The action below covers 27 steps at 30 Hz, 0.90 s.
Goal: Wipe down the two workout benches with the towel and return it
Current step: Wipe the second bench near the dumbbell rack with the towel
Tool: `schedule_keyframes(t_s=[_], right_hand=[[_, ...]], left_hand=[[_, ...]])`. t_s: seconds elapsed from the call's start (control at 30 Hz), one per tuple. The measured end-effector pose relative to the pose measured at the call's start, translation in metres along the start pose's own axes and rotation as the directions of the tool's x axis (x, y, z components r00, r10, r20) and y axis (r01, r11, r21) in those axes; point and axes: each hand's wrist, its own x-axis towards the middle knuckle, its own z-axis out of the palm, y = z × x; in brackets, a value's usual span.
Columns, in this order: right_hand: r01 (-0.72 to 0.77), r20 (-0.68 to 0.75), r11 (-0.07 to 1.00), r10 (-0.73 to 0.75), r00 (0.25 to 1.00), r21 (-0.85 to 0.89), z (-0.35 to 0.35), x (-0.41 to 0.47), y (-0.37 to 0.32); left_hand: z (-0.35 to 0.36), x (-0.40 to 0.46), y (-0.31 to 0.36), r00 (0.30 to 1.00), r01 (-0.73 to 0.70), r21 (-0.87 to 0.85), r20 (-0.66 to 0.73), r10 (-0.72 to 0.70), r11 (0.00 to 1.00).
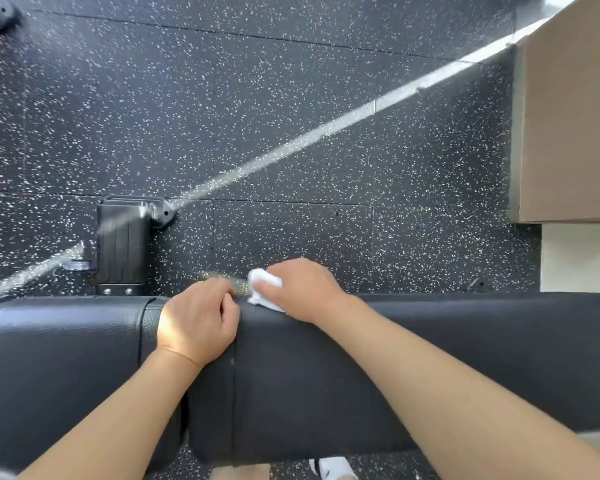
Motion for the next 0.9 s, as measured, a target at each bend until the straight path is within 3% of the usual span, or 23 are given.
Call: schedule_keyframes(t_s=[0.17, 0.27, 0.37, 0.43, 0.5, 0.6, 0.73, 0.9], right_hand=[[-0.300, -0.014, 0.941, 0.302, 0.953, -0.158, -0.063, -0.060, 0.137], [-0.396, -0.050, 0.899, 0.393, 0.918, -0.187, -0.075, -0.069, 0.166], [-0.309, -0.056, 0.932, 0.304, 0.951, -0.189, -0.056, -0.050, 0.138], [-0.186, -0.025, 0.975, 0.184, 0.983, -0.121, -0.035, -0.028, 0.100], [-0.085, 0.002, 0.995, 0.086, 0.996, -0.059, -0.013, -0.009, 0.063], [-0.025, -0.010, 1.000, 0.025, 1.000, 0.010, -0.001, -0.002, 0.048], [-0.030, -0.040, 0.999, 0.031, 0.999, 0.028, -0.028, -0.033, 0.118], [-0.239, -0.067, 0.967, 0.234, 0.970, -0.084, -0.100, -0.096, 0.270]], left_hand=[[-0.003, 0.001, 0.003, 0.999, 0.045, -0.022, 0.021, -0.045, 0.999], [-0.003, 0.007, 0.003, 0.990, 0.122, -0.023, 0.069, -0.121, 0.992], [-0.004, 0.015, 0.017, 0.948, 0.279, -0.202, 0.215, -0.235, 0.939], [0.003, 0.014, 0.036, 0.951, 0.245, -0.093, 0.217, -0.221, 0.965], [0.012, 0.012, 0.052, 0.977, 0.178, 0.086, 0.106, -0.187, 0.980], [0.022, 0.007, 0.078, 0.992, 0.108, 0.203, 0.039, -0.119, 0.973], [0.043, 0.005, 0.133, 0.992, 0.046, 0.251, 0.104, -0.075, 0.967], [0.083, 0.020, 0.224, 0.988, 0.004, 0.248, 0.150, -0.042, 0.969]])
